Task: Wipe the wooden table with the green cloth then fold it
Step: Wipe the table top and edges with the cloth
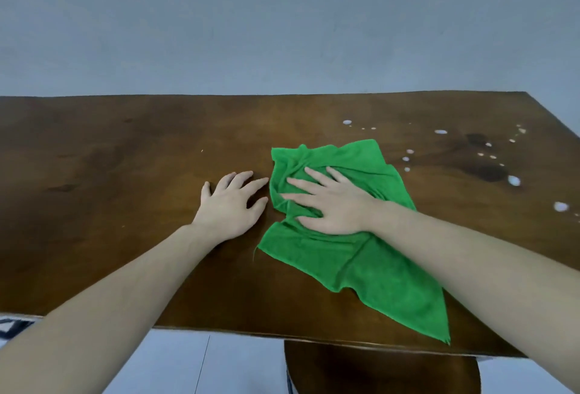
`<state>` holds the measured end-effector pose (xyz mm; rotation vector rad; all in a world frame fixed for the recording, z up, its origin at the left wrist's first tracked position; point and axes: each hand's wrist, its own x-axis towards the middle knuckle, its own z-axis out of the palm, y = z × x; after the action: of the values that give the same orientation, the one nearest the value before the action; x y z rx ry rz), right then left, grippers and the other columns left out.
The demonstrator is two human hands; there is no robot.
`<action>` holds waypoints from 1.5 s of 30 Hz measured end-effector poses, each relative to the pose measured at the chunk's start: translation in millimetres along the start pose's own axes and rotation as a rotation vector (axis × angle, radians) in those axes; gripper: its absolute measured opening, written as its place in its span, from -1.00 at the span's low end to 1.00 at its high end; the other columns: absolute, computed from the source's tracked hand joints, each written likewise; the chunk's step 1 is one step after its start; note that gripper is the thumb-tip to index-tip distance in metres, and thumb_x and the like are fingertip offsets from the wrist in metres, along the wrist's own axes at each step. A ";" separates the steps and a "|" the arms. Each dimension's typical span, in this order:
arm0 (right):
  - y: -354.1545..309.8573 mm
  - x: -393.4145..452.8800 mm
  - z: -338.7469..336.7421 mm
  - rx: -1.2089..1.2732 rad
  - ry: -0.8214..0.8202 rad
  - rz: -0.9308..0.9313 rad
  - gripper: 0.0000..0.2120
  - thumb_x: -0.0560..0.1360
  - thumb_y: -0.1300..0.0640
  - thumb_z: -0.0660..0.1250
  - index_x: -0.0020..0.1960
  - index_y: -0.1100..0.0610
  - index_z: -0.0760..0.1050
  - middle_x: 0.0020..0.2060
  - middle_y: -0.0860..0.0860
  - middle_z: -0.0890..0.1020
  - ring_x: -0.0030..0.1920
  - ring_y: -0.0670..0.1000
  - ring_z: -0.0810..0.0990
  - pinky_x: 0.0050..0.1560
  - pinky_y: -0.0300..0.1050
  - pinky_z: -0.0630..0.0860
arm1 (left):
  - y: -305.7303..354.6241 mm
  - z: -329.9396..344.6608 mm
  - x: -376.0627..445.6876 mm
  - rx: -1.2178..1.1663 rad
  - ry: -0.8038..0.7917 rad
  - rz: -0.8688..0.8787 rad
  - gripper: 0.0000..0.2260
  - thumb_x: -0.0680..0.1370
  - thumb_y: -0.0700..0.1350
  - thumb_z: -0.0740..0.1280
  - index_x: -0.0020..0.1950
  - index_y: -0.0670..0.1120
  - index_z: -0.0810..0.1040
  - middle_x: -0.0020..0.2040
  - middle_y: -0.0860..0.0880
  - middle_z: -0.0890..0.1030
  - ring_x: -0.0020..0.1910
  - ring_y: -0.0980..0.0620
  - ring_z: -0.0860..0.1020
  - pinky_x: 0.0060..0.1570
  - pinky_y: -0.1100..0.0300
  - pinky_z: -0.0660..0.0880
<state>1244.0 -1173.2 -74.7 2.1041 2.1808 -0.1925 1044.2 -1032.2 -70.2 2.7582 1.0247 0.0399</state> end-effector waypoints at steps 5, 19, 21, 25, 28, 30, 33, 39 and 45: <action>51.1 6.7 -2.9 0.077 0.078 0.129 -0.38 0.55 -0.46 -0.21 0.58 -0.35 -0.05 0.62 -0.20 -0.02 0.61 -0.06 -0.09 0.58 0.12 -0.16 | 7.4 0.5 35.9 0.004 -0.009 0.031 -0.54 0.62 0.28 0.04 0.53 0.30 0.21 0.59 0.15 0.17 0.59 0.02 0.04 0.49 -0.31 -0.06; 108.7 82.8 -16.9 0.102 -0.011 0.399 -0.41 0.55 -0.44 -0.19 0.56 -0.38 -0.12 0.62 -0.18 -0.11 0.62 0.07 -0.22 0.55 0.27 -0.24 | -31.9 -5.7 155.2 0.019 0.015 0.161 -0.46 0.57 0.37 0.01 0.54 0.29 0.20 0.59 0.14 0.18 0.59 0.07 0.06 0.55 -0.12 -0.02; 97.6 106.3 -19.0 0.086 -0.011 0.314 -0.40 0.55 -0.44 -0.19 0.56 -0.38 -0.13 0.62 -0.20 -0.12 0.61 0.05 -0.23 0.55 0.27 -0.25 | -41.1 -5.4 168.9 0.015 0.045 0.151 -0.45 0.57 0.38 0.01 0.54 0.28 0.21 0.58 0.13 0.20 0.58 0.06 0.08 0.54 -0.10 -0.01; 97.9 147.6 -26.2 0.090 0.012 0.238 -0.40 0.55 -0.46 -0.17 0.56 -0.39 -0.08 0.61 -0.23 -0.09 0.61 -0.02 -0.20 0.57 0.21 -0.23 | -50.3 -1.8 185.0 0.003 0.078 0.171 -0.44 0.56 0.39 -0.03 0.53 0.27 0.21 0.58 0.10 0.22 0.58 0.03 0.08 0.54 -0.11 -0.04; 130.6 159.2 -29.7 0.086 0.029 0.293 -0.36 0.52 -0.49 -0.21 0.57 -0.37 -0.07 0.61 -0.22 -0.07 0.61 -0.05 -0.13 0.58 0.18 -0.17 | -51.5 1.6 185.9 0.022 0.081 0.187 -0.42 0.55 0.39 -0.10 0.54 0.26 0.16 0.59 0.09 0.19 0.59 0.02 0.05 0.54 -0.14 -0.05; 160.6 156.5 -30.3 0.102 0.026 0.415 -0.35 0.52 -0.50 -0.21 0.57 -0.36 -0.06 0.62 -0.20 -0.06 0.62 -0.03 -0.11 0.58 0.16 -0.16 | -52.2 1.7 185.8 0.036 0.077 0.193 -0.42 0.55 0.38 -0.12 0.56 0.26 0.13 0.60 0.08 0.17 0.59 0.02 0.03 0.54 -0.15 -0.05; 192.4 152.3 -29.7 0.129 0.008 0.599 -0.36 0.53 -0.49 -0.19 0.58 -0.35 -0.07 0.62 -0.19 -0.06 0.62 -0.02 -0.12 0.58 0.13 -0.18 | -51.8 -0.4 188.1 0.057 0.044 0.207 -0.41 0.56 0.38 -0.13 0.57 0.26 0.09 0.61 0.07 0.12 0.60 0.00 0.00 0.54 -0.18 -0.06; 184.5 185.1 -34.4 0.102 -0.021 0.552 -0.43 0.58 -0.40 -0.17 0.57 -0.36 -0.12 0.62 -0.17 -0.11 0.62 0.08 -0.18 0.57 0.22 -0.21 | -52.2 1.1 187.0 0.068 0.055 0.222 -0.42 0.56 0.37 -0.15 0.57 0.25 0.07 0.62 0.05 0.10 0.60 -0.02 -0.02 0.53 -0.22 -0.07; 163.0 236.0 -42.3 0.063 0.004 0.277 -0.42 0.57 -0.42 -0.12 0.57 -0.36 -0.06 0.61 -0.23 -0.08 0.62 -0.01 -0.15 0.58 0.15 -0.19 | -52.0 1.7 187.3 0.062 0.059 0.225 -0.41 0.55 0.37 -0.17 0.57 0.24 0.07 0.62 0.06 0.10 0.60 -0.01 -0.03 0.53 -0.22 -0.07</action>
<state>1398.8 -928.0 -74.4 2.4116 1.8791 -0.2348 1153.2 -872.4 -90.2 2.9321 0.7347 0.1247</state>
